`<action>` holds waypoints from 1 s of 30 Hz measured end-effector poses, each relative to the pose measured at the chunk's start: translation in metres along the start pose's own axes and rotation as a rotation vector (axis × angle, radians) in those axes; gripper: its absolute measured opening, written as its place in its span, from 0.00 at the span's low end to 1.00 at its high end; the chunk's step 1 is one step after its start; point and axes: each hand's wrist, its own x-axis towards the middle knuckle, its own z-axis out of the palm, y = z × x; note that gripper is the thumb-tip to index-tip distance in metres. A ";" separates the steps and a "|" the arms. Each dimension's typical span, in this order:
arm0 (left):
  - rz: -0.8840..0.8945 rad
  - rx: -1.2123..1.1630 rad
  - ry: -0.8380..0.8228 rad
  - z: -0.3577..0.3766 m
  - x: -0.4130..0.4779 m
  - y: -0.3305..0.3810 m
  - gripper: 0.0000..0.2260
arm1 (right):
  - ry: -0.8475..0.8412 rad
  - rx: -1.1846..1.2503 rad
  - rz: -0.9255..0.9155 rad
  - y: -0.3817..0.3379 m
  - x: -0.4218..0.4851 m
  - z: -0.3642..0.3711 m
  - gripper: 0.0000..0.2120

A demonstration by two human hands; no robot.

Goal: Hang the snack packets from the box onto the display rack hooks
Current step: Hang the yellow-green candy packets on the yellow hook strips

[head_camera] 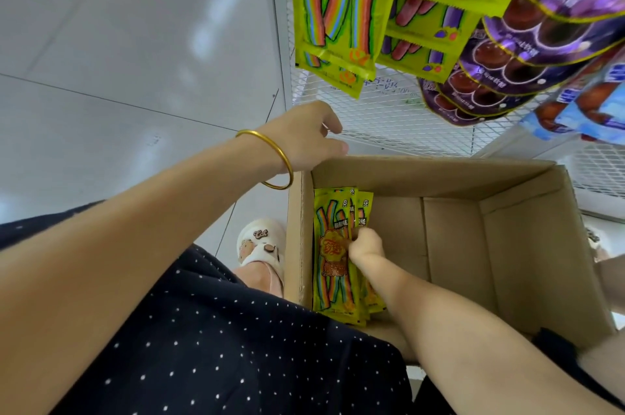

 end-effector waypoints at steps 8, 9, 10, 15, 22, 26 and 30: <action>0.001 0.082 0.015 0.006 0.009 0.000 0.21 | -0.195 0.321 -0.307 -0.023 -0.024 -0.111 0.06; -0.001 0.113 0.027 0.007 0.011 0.000 0.24 | -0.249 0.383 -0.343 -0.029 -0.034 -0.130 0.03; -0.006 0.134 0.036 0.008 0.012 0.001 0.28 | -0.290 0.444 -0.382 -0.036 -0.044 -0.147 0.04; 0.018 -0.114 0.085 0.002 0.005 0.022 0.27 | -0.304 0.540 -0.580 -0.058 -0.083 -0.198 0.06; 0.186 -0.332 0.113 -0.027 -0.020 0.054 0.09 | 0.107 0.698 -0.962 -0.094 -0.150 -0.230 0.15; 0.281 -0.407 0.115 -0.058 -0.045 0.067 0.04 | 0.425 0.465 -1.233 -0.131 -0.192 -0.245 0.22; 0.373 -0.419 0.407 -0.118 -0.064 0.085 0.06 | 0.628 0.273 -1.399 -0.165 -0.218 -0.265 0.14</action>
